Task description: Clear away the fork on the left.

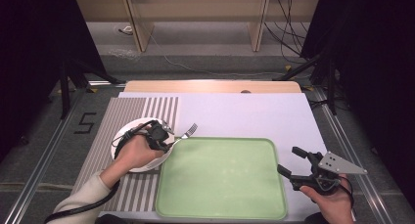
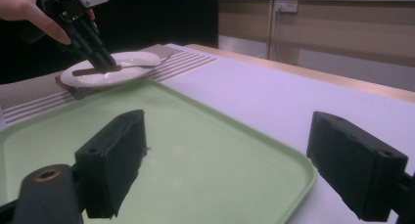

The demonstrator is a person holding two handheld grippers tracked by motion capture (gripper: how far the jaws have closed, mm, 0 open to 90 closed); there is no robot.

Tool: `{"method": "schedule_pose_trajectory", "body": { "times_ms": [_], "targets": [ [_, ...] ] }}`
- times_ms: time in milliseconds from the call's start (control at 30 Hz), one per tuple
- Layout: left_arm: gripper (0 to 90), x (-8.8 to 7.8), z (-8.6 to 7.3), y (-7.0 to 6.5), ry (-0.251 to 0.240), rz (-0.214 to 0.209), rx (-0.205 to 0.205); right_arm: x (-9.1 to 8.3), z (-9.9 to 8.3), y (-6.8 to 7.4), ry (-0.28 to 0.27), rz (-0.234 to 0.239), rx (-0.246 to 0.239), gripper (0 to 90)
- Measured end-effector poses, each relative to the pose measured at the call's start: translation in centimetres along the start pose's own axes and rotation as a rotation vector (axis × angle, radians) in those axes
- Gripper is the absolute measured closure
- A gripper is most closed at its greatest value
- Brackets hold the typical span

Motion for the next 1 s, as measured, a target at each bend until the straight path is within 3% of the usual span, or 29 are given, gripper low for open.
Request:
{"method": "schedule_pose_trajectory", "body": {
  "times_ms": [200, 633, 1000],
  "targets": [
    [76.7, -0.1, 0.0, -0.6, -0.002, -0.009, 0.009, 0.0, 0.0, 0.0, 0.001, 0.0, 0.001, 15.9],
    [76.6, -0.2, 0.0, -2.4, -0.019, -0.045, 0.115, 0.0, 0.0, 0.0, 0.001, 0.0, 0.001, 15.9],
    [76.5, -0.1, 0.0, -4.3, -0.006, -0.053, 0.123, 0.0, 0.0, 0.0, 0.001, 0.0, 0.003, 15.9]
  ]
}}
Point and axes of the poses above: each handheld gripper's, and its own axes: x roughly forward along the jaws, z roughly out of its top, y roughly to its left, the point moved 4 cm from there along x, roughly forward along the jaws
